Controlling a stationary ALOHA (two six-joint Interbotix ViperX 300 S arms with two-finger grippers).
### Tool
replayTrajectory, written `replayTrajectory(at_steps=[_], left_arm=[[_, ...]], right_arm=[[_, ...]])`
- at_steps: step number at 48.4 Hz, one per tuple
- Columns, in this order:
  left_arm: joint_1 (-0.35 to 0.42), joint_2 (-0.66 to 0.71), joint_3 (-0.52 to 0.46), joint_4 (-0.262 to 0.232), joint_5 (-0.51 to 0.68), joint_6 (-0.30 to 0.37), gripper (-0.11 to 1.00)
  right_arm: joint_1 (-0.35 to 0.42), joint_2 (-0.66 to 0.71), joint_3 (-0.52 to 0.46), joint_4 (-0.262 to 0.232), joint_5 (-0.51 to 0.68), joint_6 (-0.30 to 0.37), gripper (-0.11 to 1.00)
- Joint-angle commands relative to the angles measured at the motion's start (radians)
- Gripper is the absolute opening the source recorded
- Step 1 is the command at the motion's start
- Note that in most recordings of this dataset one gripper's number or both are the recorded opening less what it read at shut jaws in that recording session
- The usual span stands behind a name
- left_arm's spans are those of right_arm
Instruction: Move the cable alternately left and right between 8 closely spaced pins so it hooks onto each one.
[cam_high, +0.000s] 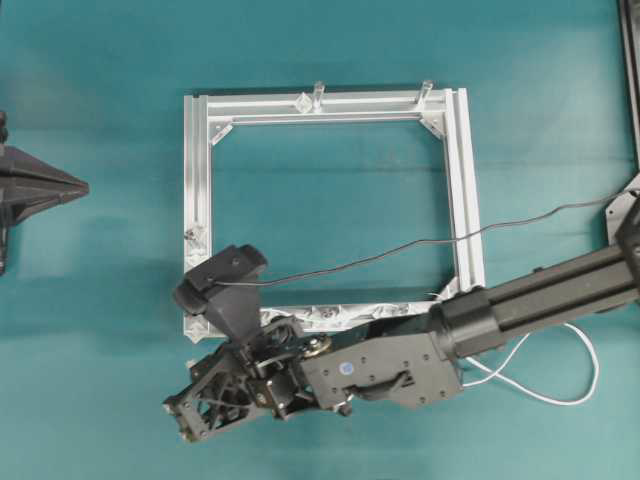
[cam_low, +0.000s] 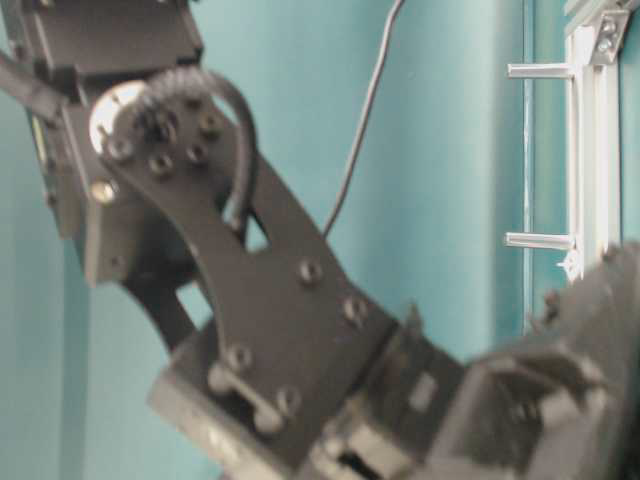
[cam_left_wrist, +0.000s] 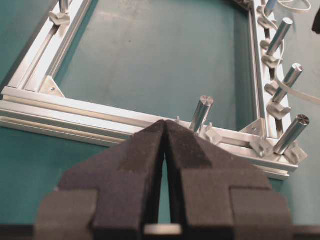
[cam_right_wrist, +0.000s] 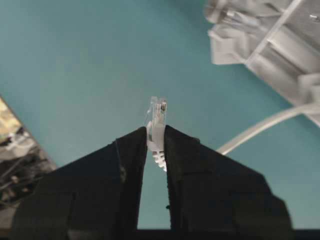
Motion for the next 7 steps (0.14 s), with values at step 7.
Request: replayTrajectory(at_steps=[7], left_arm=[[-0.005, 0.006, -0.026, 0.002, -0.005, -0.006, 0.0]], right_arm=[[-0.008, 0.029, -0.095, -0.003, -0.067, -0.008, 0.16]])
